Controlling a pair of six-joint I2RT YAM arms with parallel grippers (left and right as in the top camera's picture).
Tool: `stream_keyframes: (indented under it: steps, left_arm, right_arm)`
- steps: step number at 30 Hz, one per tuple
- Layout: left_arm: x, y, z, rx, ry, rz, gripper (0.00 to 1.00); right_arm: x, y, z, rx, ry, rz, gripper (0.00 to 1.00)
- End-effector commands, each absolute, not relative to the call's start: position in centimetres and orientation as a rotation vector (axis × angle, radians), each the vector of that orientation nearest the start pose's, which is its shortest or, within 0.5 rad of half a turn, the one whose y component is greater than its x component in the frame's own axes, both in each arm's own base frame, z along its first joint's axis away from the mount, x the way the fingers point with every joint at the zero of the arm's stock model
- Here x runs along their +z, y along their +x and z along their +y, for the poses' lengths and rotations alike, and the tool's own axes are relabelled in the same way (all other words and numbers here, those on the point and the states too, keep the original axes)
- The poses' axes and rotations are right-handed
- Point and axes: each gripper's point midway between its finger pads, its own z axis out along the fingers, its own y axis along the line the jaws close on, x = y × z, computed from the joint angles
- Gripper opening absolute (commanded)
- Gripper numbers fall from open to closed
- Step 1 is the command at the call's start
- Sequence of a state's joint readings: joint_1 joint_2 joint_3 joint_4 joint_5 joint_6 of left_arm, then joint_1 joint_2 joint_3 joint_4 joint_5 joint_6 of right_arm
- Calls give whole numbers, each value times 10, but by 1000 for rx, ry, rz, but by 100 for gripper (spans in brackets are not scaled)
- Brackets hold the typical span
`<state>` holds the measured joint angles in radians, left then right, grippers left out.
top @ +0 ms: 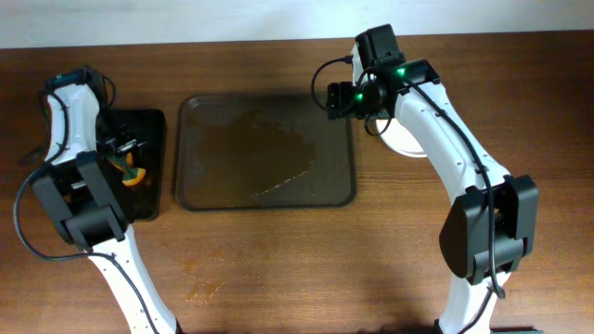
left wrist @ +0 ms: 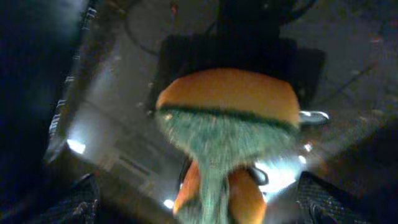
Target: Clean dirty plates on tray and stack at the side
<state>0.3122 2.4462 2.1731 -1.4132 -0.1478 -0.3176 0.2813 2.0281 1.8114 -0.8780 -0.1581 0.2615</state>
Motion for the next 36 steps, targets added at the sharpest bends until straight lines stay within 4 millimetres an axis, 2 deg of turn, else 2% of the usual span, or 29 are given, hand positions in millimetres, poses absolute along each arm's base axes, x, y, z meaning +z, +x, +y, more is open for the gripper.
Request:
stream_keyframes:
  steps: [1, 3, 4, 5, 6, 7, 8, 9, 11, 13, 15, 17, 20, 21, 23, 27, 31, 33, 36]
  left_arm:
    - [115, 444, 153, 229, -862, 2924, 100]
    - [179, 459, 137, 204, -767, 2771, 100]
    - [202, 464, 128, 192, -729, 2712, 100]
    - [226, 472, 118, 174, -683, 2637, 100]
    - [240, 477, 111, 162, -654, 2590, 100]
    - [248, 482, 103, 146, -637, 2561, 100]
    - [250, 486, 99, 136, -636, 2542, 100]
    - [250, 488, 95, 133, -624, 2542, 100]
    - [250, 488, 92, 131, -617, 2545, 100]
    - [250, 488, 92, 131, -617, 2545, 100]
    - [250, 488, 93, 131, -618, 2545, 100]
    - [250, 488, 93, 131, -618, 2545, 100]
    - [250, 488, 93, 131, -618, 2545, 100]
    - [250, 488, 93, 131, -618, 2545, 100]
    - [250, 488, 93, 131, -618, 2545, 100]
    - [250, 488, 93, 131, -618, 2545, 100]
    - [250, 488, 93, 131, -618, 2545, 100]
    - [250, 488, 93, 131, -618, 2545, 100]
    - [250, 488, 93, 131, -618, 2545, 100]
  right_arm:
    - [153, 474, 162, 370, -73, 2675, 86]
    - [158, 471, 159, 372, -66, 2677, 89]
    - [165, 470, 155, 375, -47, 2669, 90]
    - [183, 467, 145, 374, -26, 2643, 91]
    - [203, 464, 134, 374, -3, 2609, 91]
    - [232, 457, 117, 367, 32, 2557, 92]
    - [250, 451, 106, 364, 54, 2523, 93]
    - [277, 439, 90, 359, 87, 2470, 95]
    - [318, 416, 64, 345, 138, 2390, 99]
    - [345, 389, 48, 332, 173, 2340, 99]
    - [372, 348, 32, 316, 210, 2299, 98]
    - [394, 317, 28, 314, 211, 2241, 98]
    - [403, 304, 27, 296, 190, 2216, 98]
    - [395, 294, 24, 267, 190, 2258, 98]
    - [387, 287, 14, 196, 229, 2296, 98]
    - [397, 295, -16, -3, 298, 2213, 98]
    - [407, 302, -16, -19, 216, 2050, 98]
    - [397, 301, -17, -21, 197, 1972, 98]
    - [367, 295, -18, -1, 192, 1842, 98]
